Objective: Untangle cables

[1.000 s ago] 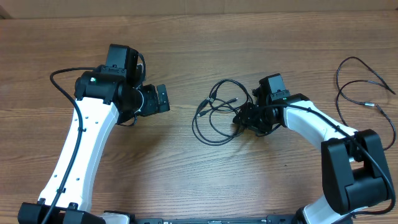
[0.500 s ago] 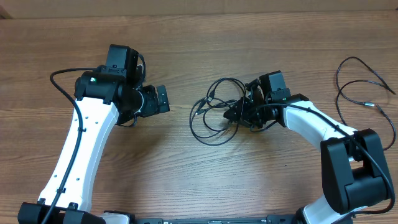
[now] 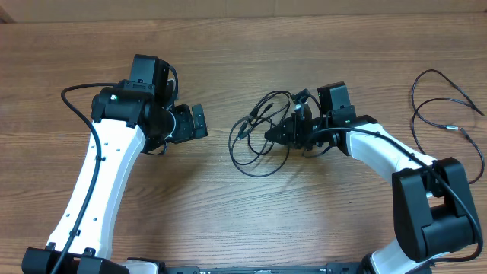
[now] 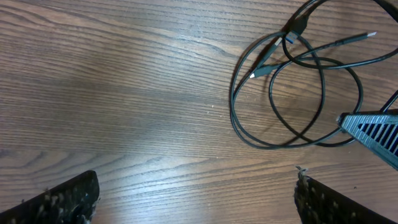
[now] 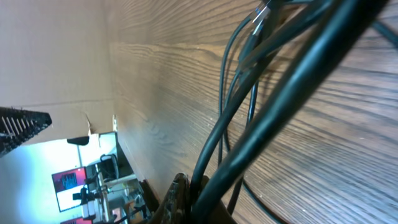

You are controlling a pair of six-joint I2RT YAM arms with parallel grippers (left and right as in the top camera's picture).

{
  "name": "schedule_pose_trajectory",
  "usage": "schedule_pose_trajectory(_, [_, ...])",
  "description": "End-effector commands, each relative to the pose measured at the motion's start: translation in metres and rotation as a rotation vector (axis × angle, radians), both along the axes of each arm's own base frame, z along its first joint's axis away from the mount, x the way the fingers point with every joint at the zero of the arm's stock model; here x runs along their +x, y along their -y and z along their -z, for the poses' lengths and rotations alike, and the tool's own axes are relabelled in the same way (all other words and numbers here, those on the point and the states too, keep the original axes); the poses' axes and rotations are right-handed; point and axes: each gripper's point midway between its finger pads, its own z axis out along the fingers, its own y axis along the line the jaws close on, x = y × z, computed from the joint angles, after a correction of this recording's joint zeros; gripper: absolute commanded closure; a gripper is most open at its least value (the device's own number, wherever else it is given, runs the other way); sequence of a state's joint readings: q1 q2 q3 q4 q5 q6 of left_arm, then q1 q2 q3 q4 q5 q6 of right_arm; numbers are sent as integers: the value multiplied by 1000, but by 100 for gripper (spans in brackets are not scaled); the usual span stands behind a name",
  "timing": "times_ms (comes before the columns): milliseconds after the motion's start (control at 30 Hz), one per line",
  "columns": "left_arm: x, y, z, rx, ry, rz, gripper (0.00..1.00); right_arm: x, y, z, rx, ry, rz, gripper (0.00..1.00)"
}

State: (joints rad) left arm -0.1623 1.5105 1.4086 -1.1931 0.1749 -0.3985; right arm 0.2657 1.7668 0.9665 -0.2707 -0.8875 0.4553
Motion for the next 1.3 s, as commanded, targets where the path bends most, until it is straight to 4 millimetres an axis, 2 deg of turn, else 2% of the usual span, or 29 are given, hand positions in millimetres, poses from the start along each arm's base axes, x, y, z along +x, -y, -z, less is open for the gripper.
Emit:
schedule_pose_trajectory(0, [-1,-1,4,8,-16,-17,0,-9,-10,0,22,7,-50,96])
schedule_pose_trajectory(67, [-1,-1,4,8,-15,-17,0,-12,-16,-1,27,11,-67,96])
schedule_pose_trajectory(167, [-1,-2,4,12,-14,-18,0,-21,-32,-19,97,67,-162,96])
schedule_pose_trajectory(267, [-1,-3,4,19,-14,-20,0,-21,-47,-55,169,113,-224,96])
schedule_pose_trajectory(367, [0,-3,4,20,-13,-20,0,-9,-55,-94,156,178,-222,96])
schedule_pose_trajectory(467, [0,-4,4,26,-12,-22,0,5,-55,-128,56,281,-190,96])
schedule_pose_trajectory(533, [0,-4,4,26,-10,-21,0,16,-48,-142,-79,329,-141,96])
schedule_pose_trajectory(633, [2,-4,4,24,-2,-22,1,23,-33,-150,-297,389,-99,96])
schedule_pose_trajectory(733, [5,-3,3,21,11,-22,0,19,-21,-152,-443,424,-114,96])
schedule_pose_trajectory(1067, [6,-3,3,21,13,-22,0,12,-23,-156,-453,424,-139,96])
schedule_pose_trajectory(1167, [6,-3,3,21,13,-22,1,17,-24,-172,-445,480,-139,96])
schedule_pose_trajectory(1267, [6,-3,3,21,13,-22,0,30,-22,-212,-434,574,-86,96])
